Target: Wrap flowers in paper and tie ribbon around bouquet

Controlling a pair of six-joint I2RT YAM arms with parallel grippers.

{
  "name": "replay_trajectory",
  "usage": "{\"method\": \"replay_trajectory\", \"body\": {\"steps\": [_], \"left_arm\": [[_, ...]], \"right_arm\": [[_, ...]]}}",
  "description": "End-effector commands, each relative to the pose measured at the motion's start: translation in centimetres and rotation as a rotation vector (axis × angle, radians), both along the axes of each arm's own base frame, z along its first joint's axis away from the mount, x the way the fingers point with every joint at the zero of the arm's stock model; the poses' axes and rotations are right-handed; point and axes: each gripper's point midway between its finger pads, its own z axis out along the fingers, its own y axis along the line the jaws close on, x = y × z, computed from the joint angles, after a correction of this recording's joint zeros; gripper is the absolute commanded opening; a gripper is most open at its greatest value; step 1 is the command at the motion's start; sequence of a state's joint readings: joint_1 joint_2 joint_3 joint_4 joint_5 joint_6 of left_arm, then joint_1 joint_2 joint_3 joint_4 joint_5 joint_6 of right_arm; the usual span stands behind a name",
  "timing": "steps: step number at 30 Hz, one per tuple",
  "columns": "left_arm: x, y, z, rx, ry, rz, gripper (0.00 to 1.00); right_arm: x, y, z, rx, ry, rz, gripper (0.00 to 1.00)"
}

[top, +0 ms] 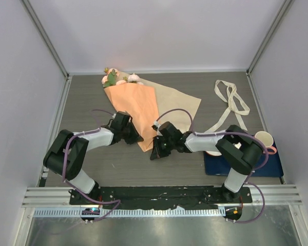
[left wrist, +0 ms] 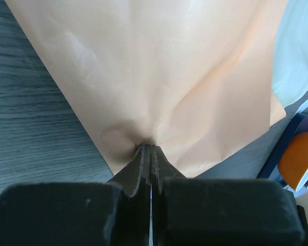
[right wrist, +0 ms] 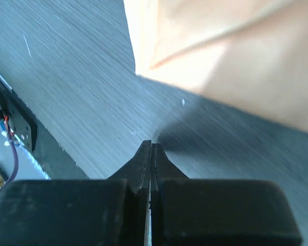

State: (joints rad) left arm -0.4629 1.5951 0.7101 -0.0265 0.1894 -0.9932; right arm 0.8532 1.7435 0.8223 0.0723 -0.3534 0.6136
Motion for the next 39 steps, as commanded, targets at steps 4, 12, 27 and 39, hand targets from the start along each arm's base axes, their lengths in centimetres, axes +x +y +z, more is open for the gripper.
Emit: {"method": "replay_trajectory", "body": {"steps": [4,12,27,39], "left_arm": [[0.2,-0.5,2.2,-0.008,-0.08,-0.101,0.07],[1.5,-3.1,8.7,-0.156,-0.195,-0.168,0.3],[1.9,-6.1,4.3,-0.201,-0.114,-0.191,0.13],[3.0,-8.0,1.9,-0.185,-0.036,-0.159,0.07]], "right_arm": [[5.6,-4.3,6.0,0.028,-0.075,-0.146,0.0],[12.5,-2.5,8.6,0.104,-0.116,-0.18,0.06],[13.2,-4.2,2.0,0.006,-0.053,-0.266,0.07],[14.0,-6.7,2.5,-0.063,-0.056,-0.375,0.09]]}}
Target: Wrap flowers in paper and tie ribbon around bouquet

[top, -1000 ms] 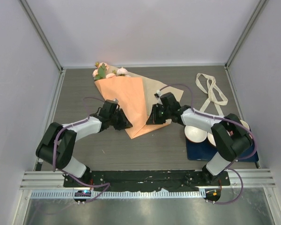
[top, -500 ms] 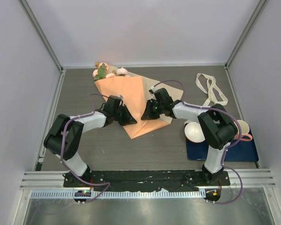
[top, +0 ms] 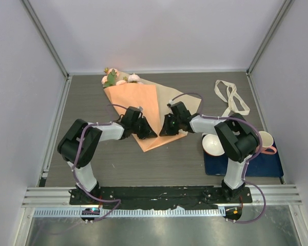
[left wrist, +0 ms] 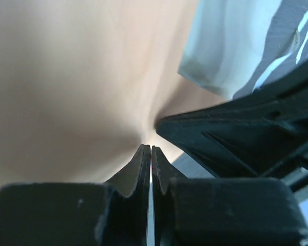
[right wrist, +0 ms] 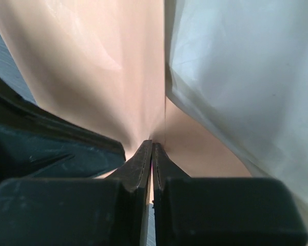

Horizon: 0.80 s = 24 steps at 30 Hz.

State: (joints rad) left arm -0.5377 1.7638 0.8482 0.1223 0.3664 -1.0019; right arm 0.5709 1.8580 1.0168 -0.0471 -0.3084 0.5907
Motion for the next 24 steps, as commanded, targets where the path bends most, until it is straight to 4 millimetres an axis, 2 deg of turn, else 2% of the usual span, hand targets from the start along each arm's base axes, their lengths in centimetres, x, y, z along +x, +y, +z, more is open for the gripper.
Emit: {"method": "replay_trajectory", "body": {"steps": [1,3,4,5,8,9,10,12,13,14,15,16,18,20,21,22,24], "left_arm": [[1.8,-0.8,0.2,-0.004,0.006,0.029,0.06],[1.4,-1.0,-0.8,0.001,0.036,0.018,0.04],[1.4,-1.0,-1.0,0.0,0.045,0.021,0.04],[1.2,-0.9,-1.4,0.008,0.053,0.025,0.04],[0.8,0.2,-2.9,0.069,0.078,0.051,0.02],[0.7,0.5,-3.1,0.082,0.084,0.054,0.01],[0.3,0.8,-3.7,0.1,0.101,0.052,0.0],[0.2,1.1,-4.1,0.126,0.115,0.054,0.0],[0.2,1.1,-4.4,0.133,0.118,0.053,0.0],[-0.2,1.4,-4.7,0.146,0.138,0.049,0.0],[-0.5,1.5,-5.0,0.15,0.144,0.049,0.0],[-0.6,1.4,-5.1,0.152,0.147,0.046,0.0],[-0.7,1.5,-5.2,0.163,0.14,0.036,0.0],[-0.9,1.6,-5.3,0.169,0.147,0.031,0.0],[-0.9,1.7,-5.3,0.172,0.145,0.028,0.0],[-1.1,1.7,-5.4,0.176,0.148,0.026,0.0],[-1.1,1.9,-5.4,0.185,0.146,0.025,0.0]], "right_arm": [[2.1,-1.9,3.5,-0.006,-0.064,-0.104,0.1],[2.0,-3.1,3.9,-0.018,-0.051,-0.142,0.11],[2.2,-3.7,5.4,-0.004,-0.077,-0.161,0.14],[2.1,-4.8,5.4,-0.009,-0.069,-0.186,0.16],[1.0,-7.3,6.6,-0.001,-0.081,-0.22,0.29],[0.6,-8.0,6.6,-0.003,-0.077,-0.23,0.31],[-0.8,-8.8,5.4,-0.007,-0.039,-0.23,0.4],[-1.1,-9.9,6.1,0.036,-0.066,-0.251,0.49],[-2.4,-10.4,4.9,0.04,-0.041,-0.257,0.57],[-2.8,-10.2,5.4,0.08,-0.056,-0.247,0.58],[-2.4,-10.0,5.9,0.117,-0.093,-0.256,0.59],[-3.5,-10.1,4.8,0.122,-0.068,-0.256,0.59],[-2.8,-9.8,5.9,0.189,-0.147,-0.265,0.59],[-3.3,-10.2,4.7,0.189,-0.141,-0.3,0.57],[-2.8,-10.2,5.1,0.212,-0.181,-0.308,0.55],[-3.1,-10.4,4.3,0.213,-0.168,-0.327,0.54],[-2.5,-10.3,4.5,0.234,-0.207,-0.34,0.53]]}}
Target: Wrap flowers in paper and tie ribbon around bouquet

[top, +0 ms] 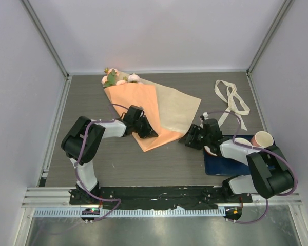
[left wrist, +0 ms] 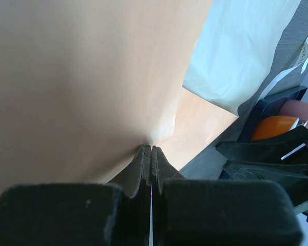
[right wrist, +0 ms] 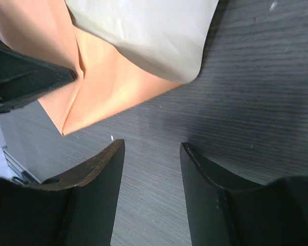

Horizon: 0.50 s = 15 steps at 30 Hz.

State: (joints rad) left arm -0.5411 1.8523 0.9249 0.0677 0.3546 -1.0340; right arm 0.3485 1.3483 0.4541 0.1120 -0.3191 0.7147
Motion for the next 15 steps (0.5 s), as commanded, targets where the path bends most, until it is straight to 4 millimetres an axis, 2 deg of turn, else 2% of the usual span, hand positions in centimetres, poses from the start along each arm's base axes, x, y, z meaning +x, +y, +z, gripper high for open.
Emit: {"method": "replay_trajectory", "body": {"steps": [1,2,4,6,15], "left_arm": [[-2.0,2.5,-3.8,0.157,0.076,-0.006,0.0],[-2.1,2.5,-3.8,0.158,0.078,-0.006,0.0],[-2.1,2.5,-3.8,0.156,0.075,-0.008,0.0],[-2.0,2.4,-3.7,0.154,0.073,-0.008,0.0],[-2.0,2.4,-3.5,0.154,0.07,-0.011,0.0]], "right_arm": [[2.9,0.8,2.8,0.114,-0.182,-0.078,0.53],[3.4,0.9,3.3,0.137,-0.215,-0.084,0.53],[3.6,0.5,2.5,0.135,-0.195,-0.133,0.52],[4.3,-0.1,2.5,0.129,-0.223,-0.182,0.51],[4.8,-1.2,-0.1,0.136,-0.178,-0.314,0.45]]}}
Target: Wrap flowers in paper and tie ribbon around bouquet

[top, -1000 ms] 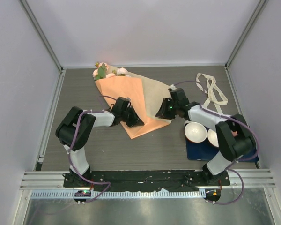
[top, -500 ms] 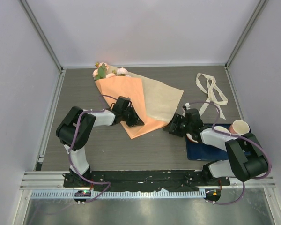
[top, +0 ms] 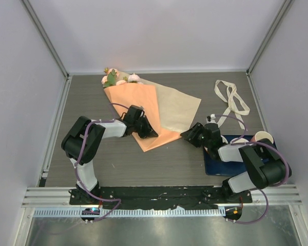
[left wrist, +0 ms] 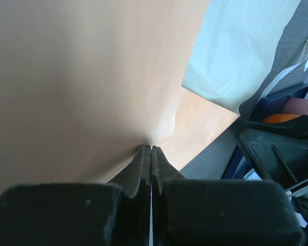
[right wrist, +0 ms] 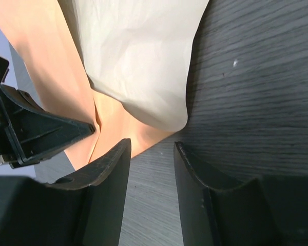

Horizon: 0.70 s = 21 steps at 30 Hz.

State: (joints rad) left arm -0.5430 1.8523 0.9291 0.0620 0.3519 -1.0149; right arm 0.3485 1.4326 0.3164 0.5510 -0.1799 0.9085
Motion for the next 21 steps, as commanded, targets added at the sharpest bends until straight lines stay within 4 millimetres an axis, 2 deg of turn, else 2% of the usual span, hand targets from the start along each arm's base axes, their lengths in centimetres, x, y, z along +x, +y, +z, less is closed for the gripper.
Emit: {"method": "replay_trajectory", "body": {"steps": [1,4,12,15,16,17,20,21], "left_arm": [[-2.0,2.4,-3.5,0.147,0.081,0.003,0.0],[-2.1,2.5,-3.5,0.148,0.082,0.005,0.0],[-2.0,2.4,-3.4,0.146,0.077,0.002,0.0],[-1.9,2.3,-3.1,0.14,0.074,-0.002,0.0],[-1.9,2.2,-3.0,0.138,0.073,-0.006,0.0],[-2.0,2.0,-2.8,0.13,0.071,-0.014,0.0],[-1.9,1.5,-2.0,0.116,0.051,-0.029,0.0],[-1.9,1.5,-1.8,0.113,0.048,-0.03,0.0]], "right_arm": [[1.4,-0.7,-0.2,0.022,-0.035,-0.092,0.44],[1.2,-0.8,-1.1,0.016,-0.018,-0.097,0.42],[1.3,-1.2,-1.6,-0.005,-0.008,-0.12,0.42],[0.6,-1.2,-2.2,-0.008,0.048,-0.127,0.38],[0.9,-1.0,-1.2,-0.005,0.032,-0.129,0.4],[-0.2,-0.5,-1.7,-0.027,0.067,-0.117,0.47],[-0.8,0.2,-1.1,-0.022,0.074,-0.123,0.48],[-0.6,-0.2,-1.2,-0.027,0.073,-0.157,0.47]]}}
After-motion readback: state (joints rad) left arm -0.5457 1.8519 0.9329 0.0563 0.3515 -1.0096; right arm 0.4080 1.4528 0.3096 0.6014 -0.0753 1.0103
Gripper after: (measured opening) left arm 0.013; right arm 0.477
